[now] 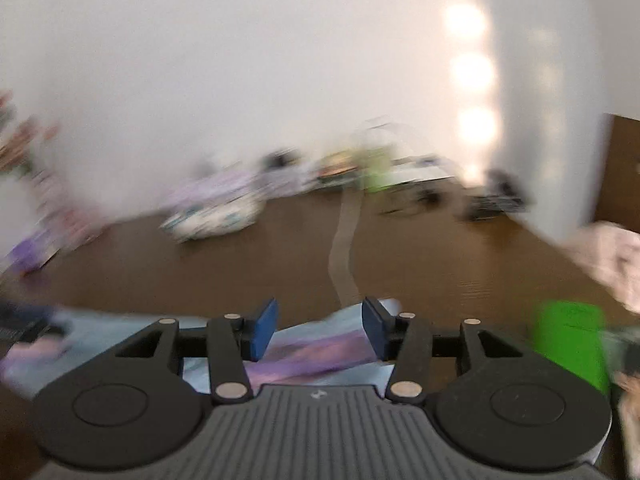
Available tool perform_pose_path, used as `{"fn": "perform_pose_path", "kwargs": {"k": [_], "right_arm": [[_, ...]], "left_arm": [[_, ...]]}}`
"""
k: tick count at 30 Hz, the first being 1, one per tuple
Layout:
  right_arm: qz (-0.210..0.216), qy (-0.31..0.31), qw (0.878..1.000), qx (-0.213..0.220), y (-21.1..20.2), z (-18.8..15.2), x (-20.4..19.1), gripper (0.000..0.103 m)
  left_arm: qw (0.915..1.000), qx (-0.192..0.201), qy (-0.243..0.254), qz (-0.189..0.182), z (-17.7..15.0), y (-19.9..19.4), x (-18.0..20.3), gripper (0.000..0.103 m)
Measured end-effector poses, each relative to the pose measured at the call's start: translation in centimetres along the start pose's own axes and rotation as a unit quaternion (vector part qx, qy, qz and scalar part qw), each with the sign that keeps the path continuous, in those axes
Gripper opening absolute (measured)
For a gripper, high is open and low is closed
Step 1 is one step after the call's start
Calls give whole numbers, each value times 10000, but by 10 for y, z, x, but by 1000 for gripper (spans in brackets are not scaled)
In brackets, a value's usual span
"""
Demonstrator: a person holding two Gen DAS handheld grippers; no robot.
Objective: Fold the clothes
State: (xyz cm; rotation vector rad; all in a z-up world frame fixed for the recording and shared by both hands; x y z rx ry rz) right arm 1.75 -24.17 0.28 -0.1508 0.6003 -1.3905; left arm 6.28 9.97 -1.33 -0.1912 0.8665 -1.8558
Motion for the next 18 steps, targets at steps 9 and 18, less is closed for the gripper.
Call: {"fn": "perform_pose_path", "kwargs": {"k": [9, 18], "right_arm": [[214, -1901, 9808, -385, 45, -22, -80, 48], [34, -2711, 9599, -719, 69, -39, -107, 10]], "left_arm": [[9950, -268, 960, 73, 14, 16, 13, 64], [9928, -7, 1099, -469, 17, 9, 29, 62]]}}
Point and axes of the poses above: each gripper's, at about its wrist camera, not at the fingertips, and y roughly the way its jaws point, x to its right, z to its top, the point moved 7 cm from there along y, roughly the way its jaws point, and after that the axes turned 11 degrees about y, right-handed, at the moved point
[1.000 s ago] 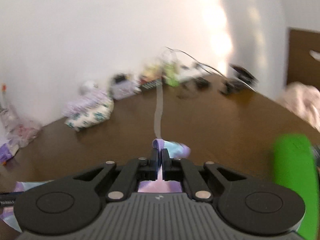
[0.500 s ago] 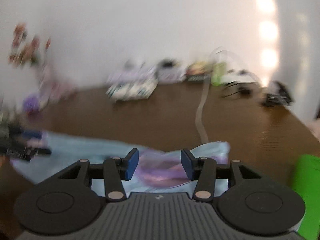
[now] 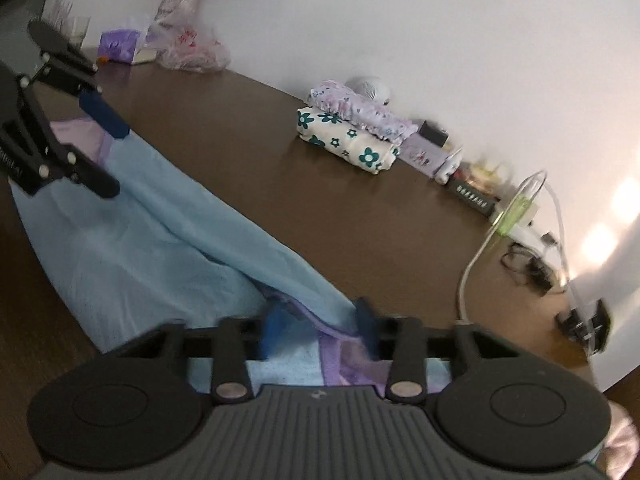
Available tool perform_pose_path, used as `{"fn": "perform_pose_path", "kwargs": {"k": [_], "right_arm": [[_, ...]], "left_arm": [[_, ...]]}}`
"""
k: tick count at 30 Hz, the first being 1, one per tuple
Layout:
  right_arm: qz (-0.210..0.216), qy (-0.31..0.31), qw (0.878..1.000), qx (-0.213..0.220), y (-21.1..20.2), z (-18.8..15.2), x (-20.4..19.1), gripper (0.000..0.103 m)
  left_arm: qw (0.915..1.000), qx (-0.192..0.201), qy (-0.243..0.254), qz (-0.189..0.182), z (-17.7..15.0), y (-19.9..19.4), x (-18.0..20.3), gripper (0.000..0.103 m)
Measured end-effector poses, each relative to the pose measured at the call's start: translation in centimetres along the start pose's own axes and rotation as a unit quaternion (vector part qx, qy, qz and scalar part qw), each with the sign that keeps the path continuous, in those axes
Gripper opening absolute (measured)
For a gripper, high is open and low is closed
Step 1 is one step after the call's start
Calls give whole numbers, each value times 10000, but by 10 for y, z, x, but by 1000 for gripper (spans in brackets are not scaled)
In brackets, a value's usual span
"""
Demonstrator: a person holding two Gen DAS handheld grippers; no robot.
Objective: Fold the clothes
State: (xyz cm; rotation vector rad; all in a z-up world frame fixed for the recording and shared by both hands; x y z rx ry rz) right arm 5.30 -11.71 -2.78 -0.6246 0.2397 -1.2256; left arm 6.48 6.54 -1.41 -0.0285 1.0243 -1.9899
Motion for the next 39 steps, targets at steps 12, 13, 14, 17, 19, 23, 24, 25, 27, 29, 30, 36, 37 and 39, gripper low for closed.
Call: {"fn": "perform_pose_path", "kwargs": {"k": [12, 13, 14, 17, 19, 23, 24, 25, 27, 29, 30, 36, 37, 39], "right_arm": [[208, 772, 9954, 534, -24, 14, 27, 8], [200, 729, 9957, 541, -25, 14, 25, 8], [189, 687, 9959, 551, -25, 14, 24, 8], [168, 593, 9968, 508, -24, 10, 20, 8], [190, 570, 9972, 452, -22, 8, 17, 8], [154, 347, 9987, 347, -19, 3, 11, 9], [122, 283, 9990, 338, -19, 2, 10, 9], [84, 222, 9992, 335, -20, 1, 10, 10], [10, 101, 9994, 330, -21, -2, 9, 11], [-12, 0, 9996, 274, -21, -5, 8, 13], [-20, -42, 9997, 228, -19, -8, 7, 13], [16, -196, 9997, 125, -21, -15, 1, 5], [44, -222, 9996, 164, -27, -13, -1, 5], [112, -286, 9994, 184, -36, -12, -5, 5]], "left_arm": [[9998, -5, 134, 127, 22, 29, 29, 63], [9998, -35, 128, 128, 20, 28, 27, 57], [9998, -94, 90, 153, 17, 28, 22, 54], [9995, -226, -31, 237, 6, 25, 7, 27], [9991, -324, -123, 246, -2, 23, -1, 8], [9976, 57, -251, 647, -4, 6, -16, 1], [9972, 206, -285, 666, -3, -1, -17, 1], [9969, 280, -186, 710, -1, -8, -16, 1], [9961, 375, 28, 803, -1, -20, -11, 1], [9954, 364, 205, 862, -5, -25, -4, 1], [9956, 280, 250, 858, -10, -23, 0, 1], [9959, -64, 297, 850, -33, -11, 7, 2], [9959, -81, 267, 866, -35, -10, 6, 2], [9957, -100, 224, 896, -36, -10, 4, 2]]}}
Point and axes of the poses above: each gripper's, at about its wrist camera, not at the fingertips, and y roughly the way its jaws point, x to its right, z to its top, the point moved 7 cm from there along y, roughly the way its jaws point, and after that the axes turned 11 degrees about y, right-handed, at the moved point
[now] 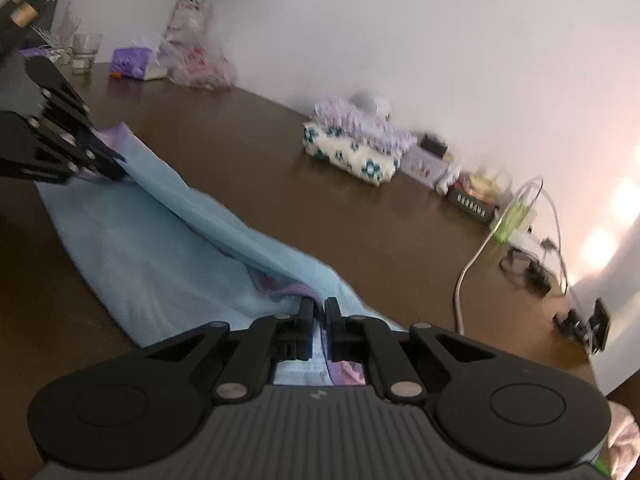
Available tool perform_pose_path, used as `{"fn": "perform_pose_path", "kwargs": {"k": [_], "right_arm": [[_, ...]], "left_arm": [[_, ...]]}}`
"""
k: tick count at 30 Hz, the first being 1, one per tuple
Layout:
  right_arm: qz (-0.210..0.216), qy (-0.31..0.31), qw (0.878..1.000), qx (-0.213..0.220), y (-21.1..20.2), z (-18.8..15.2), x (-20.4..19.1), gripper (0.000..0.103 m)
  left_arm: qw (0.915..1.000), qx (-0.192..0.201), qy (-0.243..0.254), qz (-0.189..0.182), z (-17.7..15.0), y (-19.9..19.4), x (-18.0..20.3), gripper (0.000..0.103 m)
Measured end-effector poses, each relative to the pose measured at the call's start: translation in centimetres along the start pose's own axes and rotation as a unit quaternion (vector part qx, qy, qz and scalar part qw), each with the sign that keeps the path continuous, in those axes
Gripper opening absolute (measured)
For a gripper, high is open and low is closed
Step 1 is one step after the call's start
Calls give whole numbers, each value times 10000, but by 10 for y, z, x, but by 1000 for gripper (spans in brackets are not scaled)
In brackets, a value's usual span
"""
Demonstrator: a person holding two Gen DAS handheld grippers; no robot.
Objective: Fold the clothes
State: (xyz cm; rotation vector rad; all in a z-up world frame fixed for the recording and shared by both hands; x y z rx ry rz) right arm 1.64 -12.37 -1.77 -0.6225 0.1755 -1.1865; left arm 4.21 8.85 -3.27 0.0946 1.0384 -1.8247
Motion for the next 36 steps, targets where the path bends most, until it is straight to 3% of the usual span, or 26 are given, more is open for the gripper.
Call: {"fn": "perform_pose_path", "kwargs": {"k": [5, 6, 7, 8, 9, 10, 13, 15, 17, 19, 20, 23, 27, 29, 31, 32, 33, 36], "right_arm": [[87, -325, 9991, -259, -1, -13, -14, 8], [91, -262, 9993, -265, -3, -13, -12, 11], [93, -138, 9996, -249, -6, -12, -8, 19], [104, 154, 9996, -201, -11, -9, 3, 25], [118, 520, 9985, -138, -17, -5, 16, 36], [79, 901, 9959, -67, -22, -2, 31, 40], [-425, 2265, 9731, -9, -21, 1, 88, 45], [-786, 2660, 9606, -152, -4, -5, 111, 45], [-970, 2927, 9508, -301, 12, -12, 124, 41], [-839, 3066, 9471, -437, 24, -18, 126, 4], [-793, 3144, 9451, -392, 24, -19, 127, 3], [-1130, 3089, 9443, -113, 2, -22, 132, 3], [-1273, 3110, 9412, -367, -12, -45, 135, 6], [-1399, 3025, 9423, -318, -18, -47, 129, 16], [-1571, 2833, 9461, -61, -29, -40, 123, 37], [-1627, 2705, 9488, 107, -35, -33, 120, 38], [-1596, 2605, 9518, 287, -39, -26, 115, 38], [-572, 2384, 9683, 470, -34, -11, 84, 38]], "left_arm": [[9999, -83, -140, -10, -5, 4, -5, 11], [9997, -111, -231, -54, -6, 2, -7, 15], [9991, -130, -366, -150, -7, -1, -10, 26], [9983, -92, -518, -264, -7, -6, -13, 36], [9968, 26, -695, -387, -8, -12, -17, 39], [9946, 178, -896, -484, -7, -19, -22, 43], [9845, 576, -1545, -601, 0, -28, -34, 53], [9781, 494, -1950, -541, 5, -14, -39, 54], [9741, 178, -2223, -384, 7, 6, -42, 53], [9737, -208, -2255, -234, 6, 21, -37, 53], [9743, -344, -2221, -173, 5, 26, -35, 53], [9738, -441, -2232, 44, 3, 27, -32, 53], [9704, -474, -2360, 191, -5, 24, -33, 54], [9691, -509, -2403, 219, -6, 23, -33, 54], [9692, -517, -2394, 238, -7, 22, -32, 55], [9695, -520, -2383, 251, -7, 22, -32, 57], [9697, -522, -2371, 264, -6, 22, -32, 57], [9698, -533, -2364, 289, -6, 25, -33, 59]]}}
Point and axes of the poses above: each gripper's, at about its wrist camera, not at the fingertips, and y roughly the way its jaws point, x to its right, z to its top, the point moved 7 cm from there along y, roughly the way its jaws point, and after that the axes turned 11 degrees about y, right-handed, at the moved point
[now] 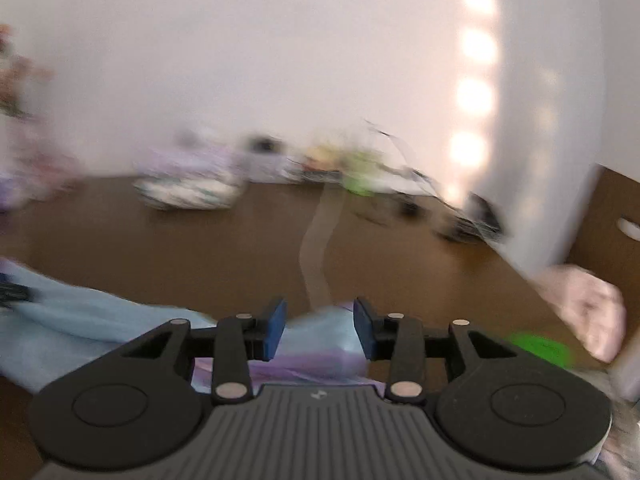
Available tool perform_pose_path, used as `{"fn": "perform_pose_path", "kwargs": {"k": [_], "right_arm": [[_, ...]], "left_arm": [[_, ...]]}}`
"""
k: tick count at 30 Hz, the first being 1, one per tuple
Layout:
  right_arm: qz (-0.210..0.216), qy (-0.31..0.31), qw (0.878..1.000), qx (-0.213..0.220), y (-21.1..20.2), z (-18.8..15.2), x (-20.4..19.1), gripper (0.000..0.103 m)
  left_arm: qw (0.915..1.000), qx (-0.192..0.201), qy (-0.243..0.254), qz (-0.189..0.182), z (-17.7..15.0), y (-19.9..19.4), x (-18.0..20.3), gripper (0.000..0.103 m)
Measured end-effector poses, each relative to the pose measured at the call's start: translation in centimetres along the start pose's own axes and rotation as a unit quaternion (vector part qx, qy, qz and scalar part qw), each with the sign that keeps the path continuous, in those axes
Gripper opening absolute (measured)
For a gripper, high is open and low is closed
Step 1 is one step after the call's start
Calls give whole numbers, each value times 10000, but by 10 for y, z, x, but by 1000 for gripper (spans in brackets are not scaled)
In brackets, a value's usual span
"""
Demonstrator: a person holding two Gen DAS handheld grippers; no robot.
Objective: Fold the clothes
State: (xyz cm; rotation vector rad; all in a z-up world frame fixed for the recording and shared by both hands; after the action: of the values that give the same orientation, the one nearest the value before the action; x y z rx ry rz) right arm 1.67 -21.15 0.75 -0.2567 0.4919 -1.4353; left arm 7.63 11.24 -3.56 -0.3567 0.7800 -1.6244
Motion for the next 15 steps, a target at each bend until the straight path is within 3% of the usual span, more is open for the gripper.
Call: {"fn": "perform_pose_path", "kwargs": {"k": [3, 6, 10, 12, 14, 15], "right_arm": [[880, -562, 9933, -504, 13, -17, -40, 37], [968, -1331, 9848, -553, 23, -28, -64, 37], [831, -1701, 9798, -642, 38, -29, -72, 37], [822, -1805, 9775, -712, 39, -32, -75, 37], [895, -1856, 9759, -725, 36, -34, -74, 31], [929, -1835, 9760, -717, 34, -34, -74, 22]], "left_arm": [[10000, -56, 9, 28, 0, 0, 0, 60], [9998, 44, 171, 50, 4, -7, 6, 60], [9963, 461, 640, -355, 11, -24, 31, 60], [9879, 849, 1043, -774, 20, -41, 57, 61], [9719, 1204, 1661, -1152, 28, -55, 91, 70], [9612, 1308, 2099, -1224, 30, -57, 111, 71]]}}
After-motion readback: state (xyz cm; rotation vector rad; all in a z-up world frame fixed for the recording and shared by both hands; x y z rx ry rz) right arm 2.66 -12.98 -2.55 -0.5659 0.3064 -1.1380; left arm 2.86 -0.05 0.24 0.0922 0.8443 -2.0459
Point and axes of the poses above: each gripper's, at about its wrist camera, not at the fingertips, and y roughly the way its jaws point, x to its right, z to its top, the point moved 7 cm from there along y, roughly the way its jaws point, and after that the axes turned 11 degrees about y, right-handed, at the moved point
